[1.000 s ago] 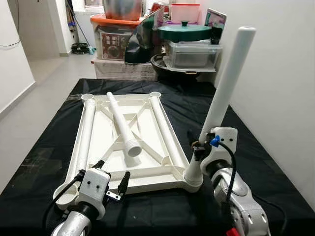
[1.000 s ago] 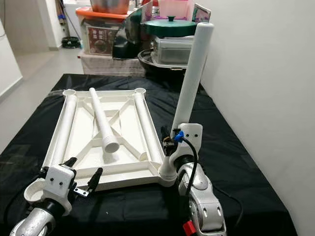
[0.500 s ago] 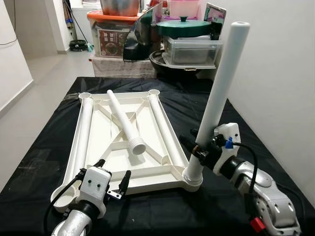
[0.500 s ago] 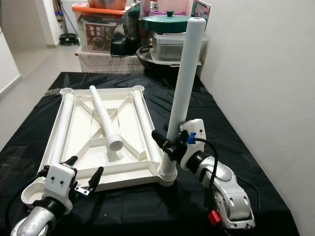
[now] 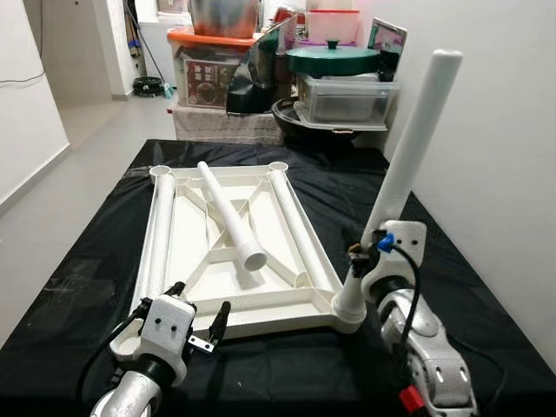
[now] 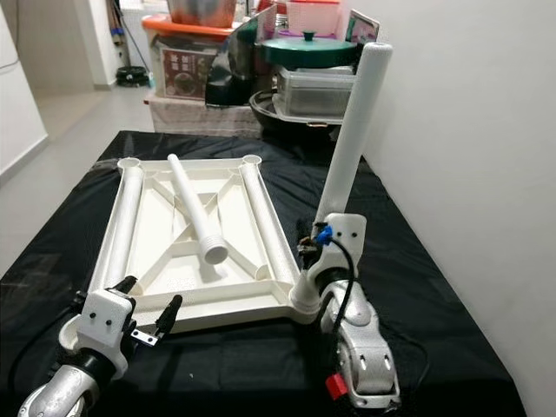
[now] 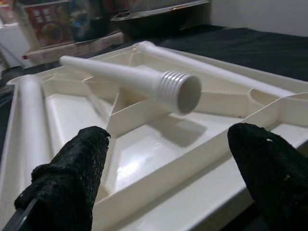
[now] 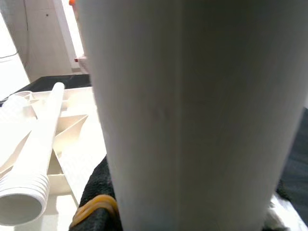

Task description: Building children table

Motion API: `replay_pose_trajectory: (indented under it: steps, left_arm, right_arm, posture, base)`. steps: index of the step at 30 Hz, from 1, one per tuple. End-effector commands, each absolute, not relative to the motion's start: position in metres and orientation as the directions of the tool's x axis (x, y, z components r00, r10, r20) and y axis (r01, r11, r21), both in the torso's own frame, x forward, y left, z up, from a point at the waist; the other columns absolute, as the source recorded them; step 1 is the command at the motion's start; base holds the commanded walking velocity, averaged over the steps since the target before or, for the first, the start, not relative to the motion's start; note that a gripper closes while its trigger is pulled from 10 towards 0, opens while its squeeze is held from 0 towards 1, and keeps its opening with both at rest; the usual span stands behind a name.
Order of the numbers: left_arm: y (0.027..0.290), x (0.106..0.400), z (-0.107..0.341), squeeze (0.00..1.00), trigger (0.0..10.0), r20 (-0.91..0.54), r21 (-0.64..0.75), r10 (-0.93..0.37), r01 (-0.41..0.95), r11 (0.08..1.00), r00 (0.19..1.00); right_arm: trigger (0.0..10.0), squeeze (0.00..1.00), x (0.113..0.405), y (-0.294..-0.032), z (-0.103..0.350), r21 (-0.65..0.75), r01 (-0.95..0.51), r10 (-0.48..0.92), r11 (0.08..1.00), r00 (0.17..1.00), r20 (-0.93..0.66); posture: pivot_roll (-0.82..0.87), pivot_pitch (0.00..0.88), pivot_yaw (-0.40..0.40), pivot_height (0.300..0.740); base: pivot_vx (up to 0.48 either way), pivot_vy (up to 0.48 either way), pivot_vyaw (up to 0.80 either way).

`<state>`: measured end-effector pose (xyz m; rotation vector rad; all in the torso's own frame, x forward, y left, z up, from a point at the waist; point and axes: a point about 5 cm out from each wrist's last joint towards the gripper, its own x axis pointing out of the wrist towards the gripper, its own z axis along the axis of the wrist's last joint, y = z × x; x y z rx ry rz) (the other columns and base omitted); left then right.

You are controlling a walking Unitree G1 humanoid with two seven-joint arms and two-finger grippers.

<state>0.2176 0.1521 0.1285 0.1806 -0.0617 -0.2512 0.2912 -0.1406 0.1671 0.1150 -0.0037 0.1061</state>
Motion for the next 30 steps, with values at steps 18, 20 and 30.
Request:
replay_pose_trajectory:
  steps: [18,20,30]
  left_arm:
    - [0.151,0.219,0.123,0.00,10.0,0.021,0.187,-0.263,0.255,0.949,0.965]
    - [0.151,0.219,0.123,0.00,10.0,0.021,0.187,-0.262,0.254,0.949,0.965]
    - [0.152,0.221,0.123,0.00,10.0,0.021,0.193,-0.268,0.259,0.946,0.963]
  right_arm:
    - [0.0,0.00,0.287,-0.165,0.168,-0.036,-0.623,0.620,0.782,0.782,-0.066]
    - [0.0,0.00,0.288,-0.165,0.166,-0.039,-0.606,0.603,0.794,0.795,-0.071]
    - [1.3,0.00,0.290,-0.168,0.154,0.079,0.045,-0.043,0.996,0.999,-0.025]
  posture:
    - [0.10,0.000,-0.083,0.740]
    - [0.10,0.000,-0.083,0.740]
    - [0.11,0.000,-0.070,0.740]
  base:
    - [0.000,0.000,0.00]
    - [0.000,0.000,0.00]
    - [0.000,0.000,0.00]
